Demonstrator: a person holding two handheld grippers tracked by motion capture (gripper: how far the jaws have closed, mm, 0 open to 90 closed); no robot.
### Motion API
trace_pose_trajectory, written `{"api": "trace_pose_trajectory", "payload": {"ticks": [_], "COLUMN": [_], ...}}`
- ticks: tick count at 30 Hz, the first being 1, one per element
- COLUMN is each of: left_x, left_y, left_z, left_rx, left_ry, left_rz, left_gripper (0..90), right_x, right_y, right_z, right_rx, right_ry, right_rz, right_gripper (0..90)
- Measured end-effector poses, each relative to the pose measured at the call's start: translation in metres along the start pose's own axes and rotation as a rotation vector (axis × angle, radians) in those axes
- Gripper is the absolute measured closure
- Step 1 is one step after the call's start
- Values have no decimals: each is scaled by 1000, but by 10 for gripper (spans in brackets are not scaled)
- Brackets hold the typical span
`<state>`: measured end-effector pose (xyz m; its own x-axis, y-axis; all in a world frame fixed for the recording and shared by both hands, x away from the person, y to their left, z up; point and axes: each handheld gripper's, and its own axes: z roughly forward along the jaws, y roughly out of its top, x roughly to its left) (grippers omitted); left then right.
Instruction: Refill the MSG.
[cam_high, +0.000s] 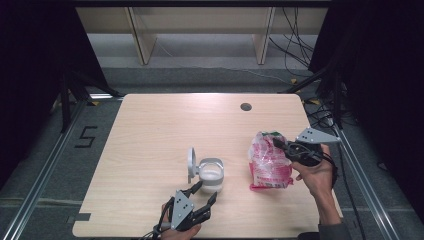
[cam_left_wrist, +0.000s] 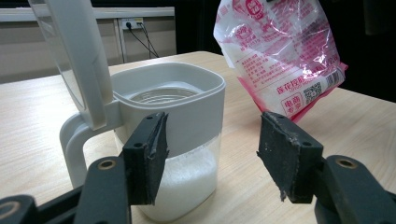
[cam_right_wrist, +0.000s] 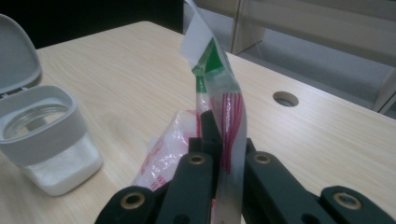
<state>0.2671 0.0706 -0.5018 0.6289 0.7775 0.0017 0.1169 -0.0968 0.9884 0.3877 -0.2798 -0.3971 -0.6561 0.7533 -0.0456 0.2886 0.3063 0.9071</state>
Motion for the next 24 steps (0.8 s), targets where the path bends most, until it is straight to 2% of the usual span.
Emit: {"api": "trace_pose_trajectory", "payload": {"ticks": [1,2,6,7,8,9,10,11,12,14,16,17,19,20,21,22,23,24], "left_x": [0,1,1,3,2,2,2,2,3,5,5,7,7,8,8,8,8,9], "left_y": [0,0,-1,0,-1,-1,-1,-1,-1,0,0,0,0,0,0,0,0,0], "left_z": [0,0,2,2,2,2,-1,-1,0,-2,-2,-1,-4,-4,-4,-4,-4,-4], "left_rx": [-1,3,-9,-10,-9,-9,19,19,5,19,15,-2,18,15,15,15,16,20], "left_ry": [1,-1,-6,-10,-4,-4,9,9,9,14,18,12,29,26,26,34,34,35], "left_rz": [-2,8,2,26,4,4,-8,-8,-12,-3,-19,0,-16,-5,-5,-22,-19,-20], "left_gripper": [414,414,414,414,414,414,414,414,414,415,414,414,414,414,414,414,414,413], "right_x": [0,-1,-7,-7,-9,-9,-9,-9,-13,-15,-16,-15,-16,-19,-19,-17,-17,-21], "right_y": [-1,-3,-7,-7,-9,-9,-11,-11,-14,-16,-17,-18,-20,-21,-21,-24,-24,-25], "right_z": [0,1,2,2,4,4,6,6,10,10,10,11,13,14,14,16,16,18], "right_rx": [16,18,37,37,48,48,67,67,62,65,73,71,81,92,92,115,115,95], "right_ry": [-2,-22,-37,-37,-40,-40,-47,-47,-55,-61,-59,-64,-68,-67,-67,-76,-76,-88], "right_rz": [26,22,33,33,20,20,39,39,19,6,23,33,36,10,10,37,37,-6], "right_gripper": [900,900,900,900,900,900,900,900,900,900,900,900,900,900,900,900,900,900]}}
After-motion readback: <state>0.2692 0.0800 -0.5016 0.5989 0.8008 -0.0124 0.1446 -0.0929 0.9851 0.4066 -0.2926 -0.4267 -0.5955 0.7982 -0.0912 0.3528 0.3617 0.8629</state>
